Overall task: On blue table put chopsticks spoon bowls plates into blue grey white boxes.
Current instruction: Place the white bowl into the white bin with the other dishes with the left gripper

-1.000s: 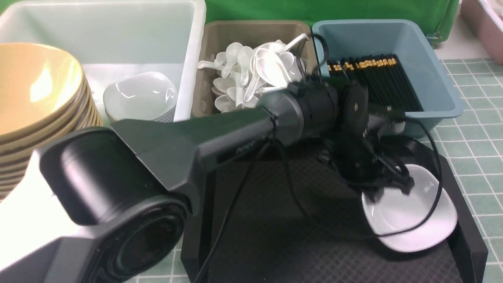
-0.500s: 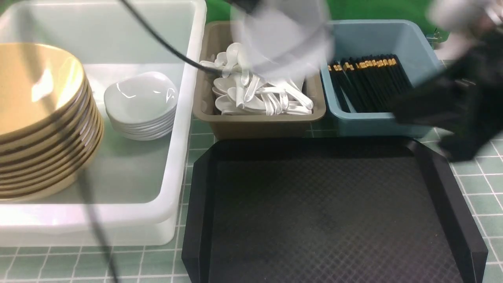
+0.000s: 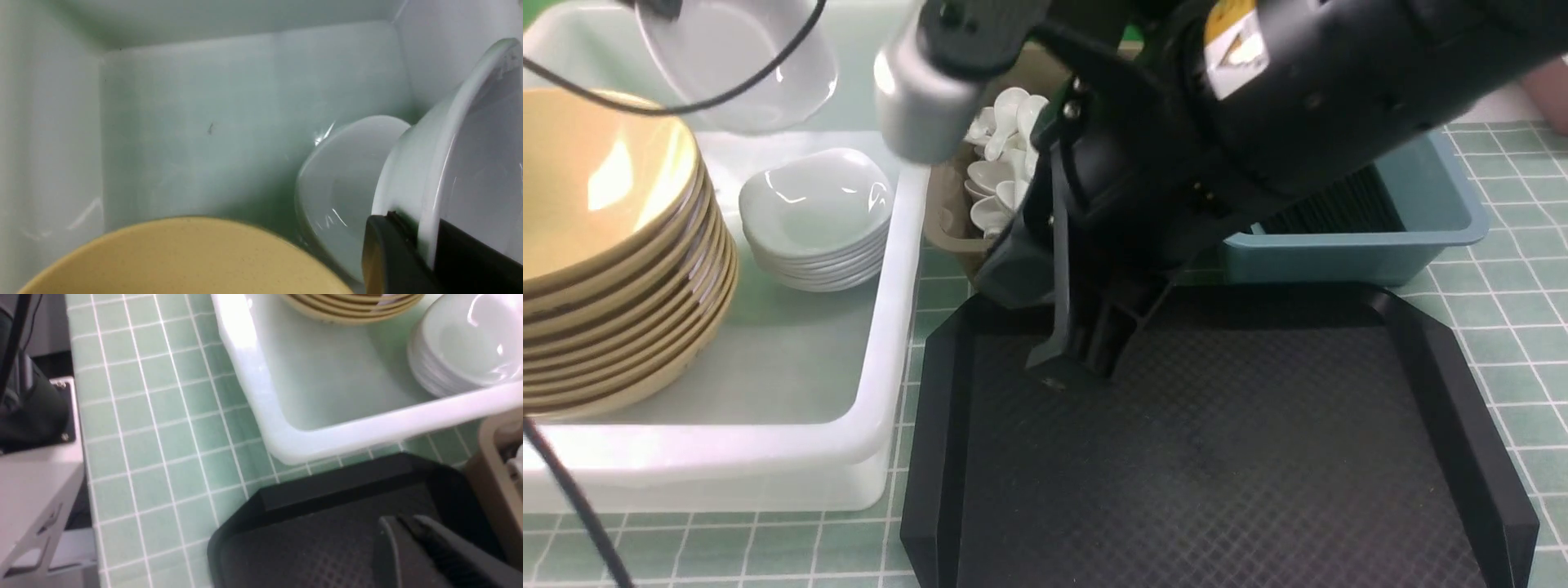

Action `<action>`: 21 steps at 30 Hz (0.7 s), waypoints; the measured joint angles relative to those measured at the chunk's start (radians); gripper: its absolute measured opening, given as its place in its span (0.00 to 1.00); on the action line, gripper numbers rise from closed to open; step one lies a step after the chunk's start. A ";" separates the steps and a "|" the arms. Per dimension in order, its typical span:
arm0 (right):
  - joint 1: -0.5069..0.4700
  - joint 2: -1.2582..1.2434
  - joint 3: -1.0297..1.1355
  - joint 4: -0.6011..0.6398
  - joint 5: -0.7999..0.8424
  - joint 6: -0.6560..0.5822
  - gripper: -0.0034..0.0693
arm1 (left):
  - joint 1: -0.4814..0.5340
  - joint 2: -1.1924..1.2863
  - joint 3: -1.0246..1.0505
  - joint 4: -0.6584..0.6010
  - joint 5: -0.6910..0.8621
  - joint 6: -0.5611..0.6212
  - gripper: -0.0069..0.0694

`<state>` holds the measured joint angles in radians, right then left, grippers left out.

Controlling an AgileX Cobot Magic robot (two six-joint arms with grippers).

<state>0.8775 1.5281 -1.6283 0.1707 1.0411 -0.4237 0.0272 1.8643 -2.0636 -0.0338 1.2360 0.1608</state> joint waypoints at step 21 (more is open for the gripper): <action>-0.006 0.006 -0.004 -0.075 0.013 0.026 0.15 | 0.005 0.214 0.006 -0.146 -0.028 0.265 0.25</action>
<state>0.8717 1.5337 -1.6327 0.0957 1.0541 -0.3980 0.0326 2.0781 -2.0573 -0.1800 1.2081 0.4256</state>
